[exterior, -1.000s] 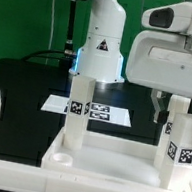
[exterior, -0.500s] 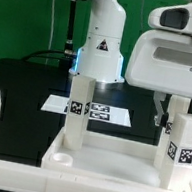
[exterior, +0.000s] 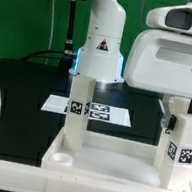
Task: Assemble desk
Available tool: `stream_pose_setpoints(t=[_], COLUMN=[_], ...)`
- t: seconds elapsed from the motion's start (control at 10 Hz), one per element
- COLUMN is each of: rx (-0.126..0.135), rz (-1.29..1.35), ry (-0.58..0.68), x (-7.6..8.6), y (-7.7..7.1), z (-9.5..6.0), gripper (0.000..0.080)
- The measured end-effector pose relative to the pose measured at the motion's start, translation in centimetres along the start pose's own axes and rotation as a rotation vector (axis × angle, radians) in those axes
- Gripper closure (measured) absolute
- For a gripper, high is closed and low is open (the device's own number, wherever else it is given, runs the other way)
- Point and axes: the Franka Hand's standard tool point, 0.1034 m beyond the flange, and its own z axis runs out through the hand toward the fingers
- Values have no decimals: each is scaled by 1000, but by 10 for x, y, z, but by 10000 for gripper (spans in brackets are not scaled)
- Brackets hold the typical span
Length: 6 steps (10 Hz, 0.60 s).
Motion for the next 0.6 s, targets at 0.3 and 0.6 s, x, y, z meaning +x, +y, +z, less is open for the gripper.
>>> stream_pose_setpoints(t=[0.3, 0.6], rx=[1, 1], rz=[31, 203], ry=[0, 0], x=[0, 0], y=[0, 0], z=[0, 0], gripper=[511, 511])
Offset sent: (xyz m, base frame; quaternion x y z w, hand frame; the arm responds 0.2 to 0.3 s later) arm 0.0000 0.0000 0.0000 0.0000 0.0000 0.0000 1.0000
